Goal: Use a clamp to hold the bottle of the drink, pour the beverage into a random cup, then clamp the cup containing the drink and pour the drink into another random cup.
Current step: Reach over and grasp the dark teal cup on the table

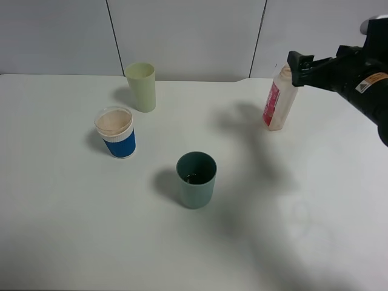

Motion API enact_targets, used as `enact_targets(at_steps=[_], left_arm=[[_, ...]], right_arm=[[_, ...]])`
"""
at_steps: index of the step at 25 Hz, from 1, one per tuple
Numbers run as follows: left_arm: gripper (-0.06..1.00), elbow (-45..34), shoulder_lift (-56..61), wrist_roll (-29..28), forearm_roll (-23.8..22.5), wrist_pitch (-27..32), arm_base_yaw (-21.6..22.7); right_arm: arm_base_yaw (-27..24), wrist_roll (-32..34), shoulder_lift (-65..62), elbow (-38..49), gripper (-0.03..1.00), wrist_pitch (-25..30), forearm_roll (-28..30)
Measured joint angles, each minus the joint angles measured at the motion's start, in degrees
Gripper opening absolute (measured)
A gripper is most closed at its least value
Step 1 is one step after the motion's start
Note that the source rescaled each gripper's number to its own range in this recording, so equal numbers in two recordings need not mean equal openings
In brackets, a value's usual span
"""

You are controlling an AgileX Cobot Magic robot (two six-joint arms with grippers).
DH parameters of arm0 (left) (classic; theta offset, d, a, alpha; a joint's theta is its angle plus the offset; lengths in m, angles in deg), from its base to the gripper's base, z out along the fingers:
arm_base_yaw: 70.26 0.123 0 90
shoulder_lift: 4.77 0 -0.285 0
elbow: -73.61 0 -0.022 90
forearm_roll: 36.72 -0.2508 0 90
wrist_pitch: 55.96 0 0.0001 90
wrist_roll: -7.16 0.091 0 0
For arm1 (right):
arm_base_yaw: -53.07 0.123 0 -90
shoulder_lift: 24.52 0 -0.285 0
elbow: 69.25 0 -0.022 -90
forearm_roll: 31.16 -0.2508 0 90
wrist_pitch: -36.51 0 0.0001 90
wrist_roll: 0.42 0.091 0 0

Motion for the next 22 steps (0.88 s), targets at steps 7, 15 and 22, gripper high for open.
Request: enact_targets(at_steps=[7,15,22], left_arm=[[0.78,0.0,0.0,0.0,0.0,0.0,0.0],[0.78,0.0,0.0,0.0,0.0,0.0,0.0],[0.78,0.0,0.0,0.0,0.0,0.0,0.0]], right_arm=[[0.0,-0.25,-14.2,0.04,0.97,13.61,-0.36],[0.0,-1.79,-26.41,0.04,0.97,28.57,-0.38],[0.0,-4.6,-37.59,0.04,0.97,43.16,-0.38]])
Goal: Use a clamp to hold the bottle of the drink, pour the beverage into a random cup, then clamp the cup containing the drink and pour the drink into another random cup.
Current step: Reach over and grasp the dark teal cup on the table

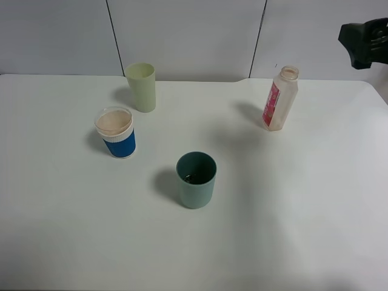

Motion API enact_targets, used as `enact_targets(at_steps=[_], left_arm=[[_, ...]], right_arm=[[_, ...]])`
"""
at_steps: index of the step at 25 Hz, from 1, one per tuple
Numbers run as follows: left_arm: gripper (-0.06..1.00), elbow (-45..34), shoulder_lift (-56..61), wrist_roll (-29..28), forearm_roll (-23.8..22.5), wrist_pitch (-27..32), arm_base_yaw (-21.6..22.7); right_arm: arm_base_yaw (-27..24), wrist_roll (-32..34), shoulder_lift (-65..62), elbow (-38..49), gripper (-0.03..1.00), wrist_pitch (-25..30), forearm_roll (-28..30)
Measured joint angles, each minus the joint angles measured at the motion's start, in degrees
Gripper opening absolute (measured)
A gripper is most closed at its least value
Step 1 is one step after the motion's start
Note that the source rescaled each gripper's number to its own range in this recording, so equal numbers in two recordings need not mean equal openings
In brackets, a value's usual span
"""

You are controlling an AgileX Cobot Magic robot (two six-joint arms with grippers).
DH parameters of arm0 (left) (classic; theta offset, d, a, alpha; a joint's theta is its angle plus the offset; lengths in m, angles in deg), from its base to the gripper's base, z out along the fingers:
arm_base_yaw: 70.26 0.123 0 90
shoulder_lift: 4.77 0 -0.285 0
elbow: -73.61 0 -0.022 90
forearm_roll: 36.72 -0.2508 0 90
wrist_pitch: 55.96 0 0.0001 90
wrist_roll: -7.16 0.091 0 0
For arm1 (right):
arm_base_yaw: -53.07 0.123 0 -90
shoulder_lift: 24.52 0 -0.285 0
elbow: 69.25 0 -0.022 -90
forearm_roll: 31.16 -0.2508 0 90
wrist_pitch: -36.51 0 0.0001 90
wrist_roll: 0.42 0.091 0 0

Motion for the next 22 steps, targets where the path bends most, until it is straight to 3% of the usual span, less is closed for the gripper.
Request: enact_targets(at_steps=[22], left_arm=[[0.78,0.0,0.0,0.0,0.0,0.0,0.0]], right_arm=[[0.0,1.57,-22.11,-0.45,0.97,34.4,-0.04]])
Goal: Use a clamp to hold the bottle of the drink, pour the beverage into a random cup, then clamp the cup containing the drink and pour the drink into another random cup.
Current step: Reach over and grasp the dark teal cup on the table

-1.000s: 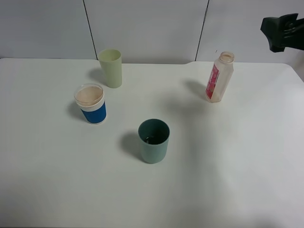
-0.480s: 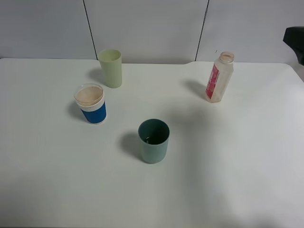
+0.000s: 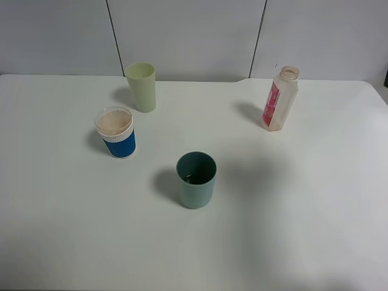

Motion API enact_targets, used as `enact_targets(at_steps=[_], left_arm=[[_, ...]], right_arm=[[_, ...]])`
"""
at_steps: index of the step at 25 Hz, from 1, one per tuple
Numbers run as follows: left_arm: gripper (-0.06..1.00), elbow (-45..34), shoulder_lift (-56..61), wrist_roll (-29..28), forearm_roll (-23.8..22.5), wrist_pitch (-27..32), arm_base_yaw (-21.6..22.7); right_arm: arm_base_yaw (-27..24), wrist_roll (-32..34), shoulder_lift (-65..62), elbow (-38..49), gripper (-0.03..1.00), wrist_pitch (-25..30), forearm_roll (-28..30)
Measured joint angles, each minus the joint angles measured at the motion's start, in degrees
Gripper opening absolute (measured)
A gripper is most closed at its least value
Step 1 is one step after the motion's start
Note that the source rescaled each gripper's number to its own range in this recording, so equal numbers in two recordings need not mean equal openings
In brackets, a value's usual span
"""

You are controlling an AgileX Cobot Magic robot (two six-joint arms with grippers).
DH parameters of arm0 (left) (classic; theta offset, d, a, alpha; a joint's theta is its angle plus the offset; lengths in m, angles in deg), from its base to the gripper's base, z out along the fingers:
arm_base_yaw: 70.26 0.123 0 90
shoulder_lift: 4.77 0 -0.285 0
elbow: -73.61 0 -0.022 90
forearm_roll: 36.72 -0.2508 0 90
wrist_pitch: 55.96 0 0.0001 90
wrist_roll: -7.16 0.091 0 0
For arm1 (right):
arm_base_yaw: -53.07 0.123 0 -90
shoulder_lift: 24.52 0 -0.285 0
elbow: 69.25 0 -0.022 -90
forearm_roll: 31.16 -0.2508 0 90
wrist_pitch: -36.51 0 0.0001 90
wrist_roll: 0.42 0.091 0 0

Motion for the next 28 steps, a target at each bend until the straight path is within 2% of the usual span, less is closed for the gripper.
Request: enact_targets(at_steps=[6,11,19,28], left_arm=[[0.78,0.0,0.0,0.0,0.0,0.0,0.0],[0.78,0.0,0.0,0.0,0.0,0.0,0.0],[0.78,0.0,0.0,0.0,0.0,0.0,0.0],[0.78,0.0,0.0,0.0,0.0,0.0,0.0]], right_arm=[[0.0,3.76,-3.7,-2.07,0.97,4.66,0.0],[0.0,4.79,-8.45,-2.17,0.97,13.64,0.32],[0.0,7.21,-16.86,-2.21,0.97,23.85,1.57],[0.0,9.0,-24.52,-2.21,0.97,30.64,1.89]])
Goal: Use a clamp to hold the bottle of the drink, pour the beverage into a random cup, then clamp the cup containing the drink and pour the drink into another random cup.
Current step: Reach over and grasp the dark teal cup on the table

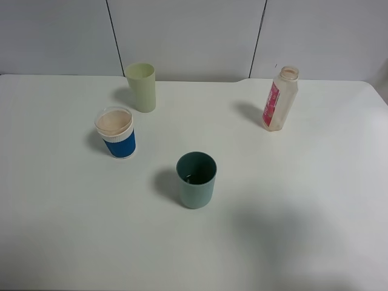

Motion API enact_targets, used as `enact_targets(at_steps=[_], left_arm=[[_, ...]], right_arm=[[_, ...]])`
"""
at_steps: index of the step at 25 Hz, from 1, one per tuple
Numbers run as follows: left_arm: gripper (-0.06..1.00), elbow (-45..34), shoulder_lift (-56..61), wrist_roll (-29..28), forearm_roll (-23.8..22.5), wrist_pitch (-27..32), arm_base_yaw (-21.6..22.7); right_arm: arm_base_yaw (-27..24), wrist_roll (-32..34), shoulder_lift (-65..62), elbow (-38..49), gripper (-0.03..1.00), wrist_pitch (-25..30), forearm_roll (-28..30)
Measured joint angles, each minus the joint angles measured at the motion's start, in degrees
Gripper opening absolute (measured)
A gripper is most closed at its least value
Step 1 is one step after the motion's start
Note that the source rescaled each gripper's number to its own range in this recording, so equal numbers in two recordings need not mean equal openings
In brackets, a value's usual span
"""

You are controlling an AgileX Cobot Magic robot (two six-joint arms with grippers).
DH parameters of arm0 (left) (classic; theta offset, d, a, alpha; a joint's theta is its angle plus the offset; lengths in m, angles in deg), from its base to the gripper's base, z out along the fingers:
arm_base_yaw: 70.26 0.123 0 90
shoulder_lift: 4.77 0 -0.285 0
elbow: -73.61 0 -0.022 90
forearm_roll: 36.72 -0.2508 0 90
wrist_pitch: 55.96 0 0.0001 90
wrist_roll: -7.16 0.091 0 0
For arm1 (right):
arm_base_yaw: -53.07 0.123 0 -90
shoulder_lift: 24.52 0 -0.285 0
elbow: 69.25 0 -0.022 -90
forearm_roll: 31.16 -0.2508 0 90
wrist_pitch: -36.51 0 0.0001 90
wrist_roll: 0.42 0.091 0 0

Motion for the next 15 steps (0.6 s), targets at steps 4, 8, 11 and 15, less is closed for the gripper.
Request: enact_targets(at_steps=[4,8,11,15], left_arm=[[0.78,0.0,0.0,0.0,0.0,0.0,0.0],[0.78,0.0,0.0,0.0,0.0,0.0,0.0],[0.78,0.0,0.0,0.0,0.0,0.0,0.0],[0.78,0.0,0.0,0.0,0.0,0.0,0.0]], right_arm=[[0.0,0.0,-2.33,0.0,0.97,3.47,0.71],[0.0,0.99,-4.93,0.86,0.97,5.36,0.78],[0.0,2.51,-6.65,2.83,0.97,6.56,0.78],[0.0,3.05,-6.7,3.13,0.97,6.49,1.13]])
